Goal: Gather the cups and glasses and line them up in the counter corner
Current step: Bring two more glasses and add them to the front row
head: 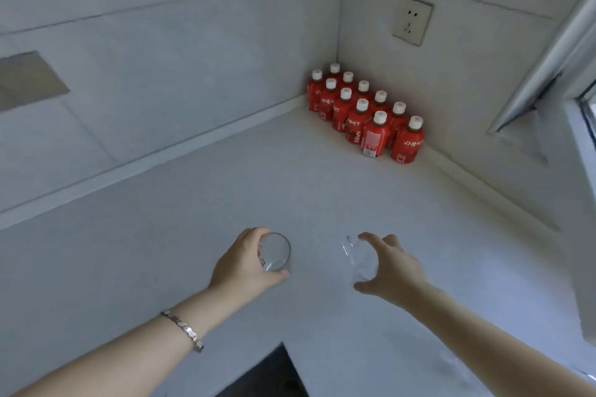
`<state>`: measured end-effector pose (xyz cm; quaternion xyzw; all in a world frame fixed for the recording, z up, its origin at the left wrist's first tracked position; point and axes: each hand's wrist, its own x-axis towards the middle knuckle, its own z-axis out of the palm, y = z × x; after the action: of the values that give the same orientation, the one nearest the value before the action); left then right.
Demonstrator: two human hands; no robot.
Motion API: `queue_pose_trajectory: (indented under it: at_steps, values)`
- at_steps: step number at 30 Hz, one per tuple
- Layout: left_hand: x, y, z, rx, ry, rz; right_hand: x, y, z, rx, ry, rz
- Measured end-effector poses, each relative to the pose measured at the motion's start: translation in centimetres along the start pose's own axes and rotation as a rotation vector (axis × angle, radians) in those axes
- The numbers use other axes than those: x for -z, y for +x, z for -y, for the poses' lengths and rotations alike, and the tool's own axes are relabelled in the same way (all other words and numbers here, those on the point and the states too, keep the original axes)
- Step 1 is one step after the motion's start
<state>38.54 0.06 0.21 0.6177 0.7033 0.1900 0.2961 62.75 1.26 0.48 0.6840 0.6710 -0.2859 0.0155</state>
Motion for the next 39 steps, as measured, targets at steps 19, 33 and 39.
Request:
queue_pose_trajectory:
  at_steps: [19,33,39]
  values:
    - [21.9,-34.0,31.4,0.623,-0.078,-0.549,-19.7,-14.5,38.4,0.737,-0.381,0.263]
    - [38.9,-38.3,51.2,0.617,0.003,-0.479,-33.3,-20.5,59.4,0.710,-0.372,0.267]
    - [44.1,-34.6,57.1,0.638,0.036,-0.468,-37.2,-17.2,67.3,0.775,-0.460,0.312]
